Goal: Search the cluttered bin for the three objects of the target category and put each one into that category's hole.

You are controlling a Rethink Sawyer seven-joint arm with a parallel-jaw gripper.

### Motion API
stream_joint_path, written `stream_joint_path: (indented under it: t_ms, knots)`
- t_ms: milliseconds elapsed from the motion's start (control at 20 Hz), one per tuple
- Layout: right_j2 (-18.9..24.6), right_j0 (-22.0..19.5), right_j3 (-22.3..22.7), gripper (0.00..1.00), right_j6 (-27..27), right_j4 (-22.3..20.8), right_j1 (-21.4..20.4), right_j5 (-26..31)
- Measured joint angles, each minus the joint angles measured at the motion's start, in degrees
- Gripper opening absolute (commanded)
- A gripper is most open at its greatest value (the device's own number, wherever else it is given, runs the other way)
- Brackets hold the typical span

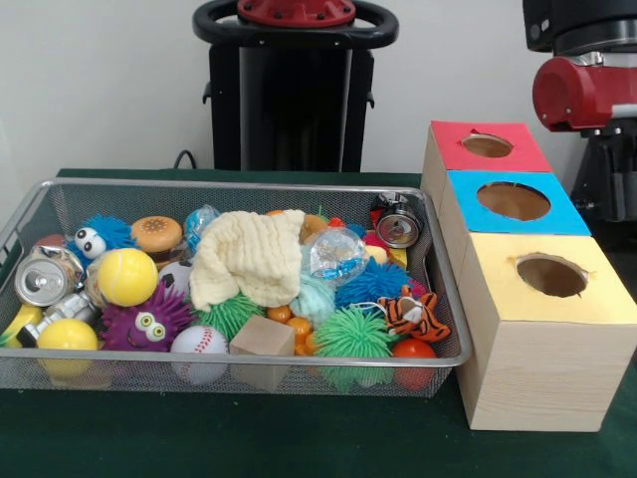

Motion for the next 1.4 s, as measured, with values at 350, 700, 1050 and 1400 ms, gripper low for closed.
stream_joint_path:
  t_ms: [350,700,1050,1400]
  knots:
    - [-6.08,6.37,0.01,0.00,4.55,4.48,1.40,-5.35]
    - [-7.64,7.17,0.84,0.00,4.86,3.64,0.55,-5.37]
    - [-7.65,1.95,4.14,0.00,4.86,3.53,-0.97,-5.37]
    - [-7.85,-3.64,6.68,0.00,4.86,3.53,-1.35,-4.28]
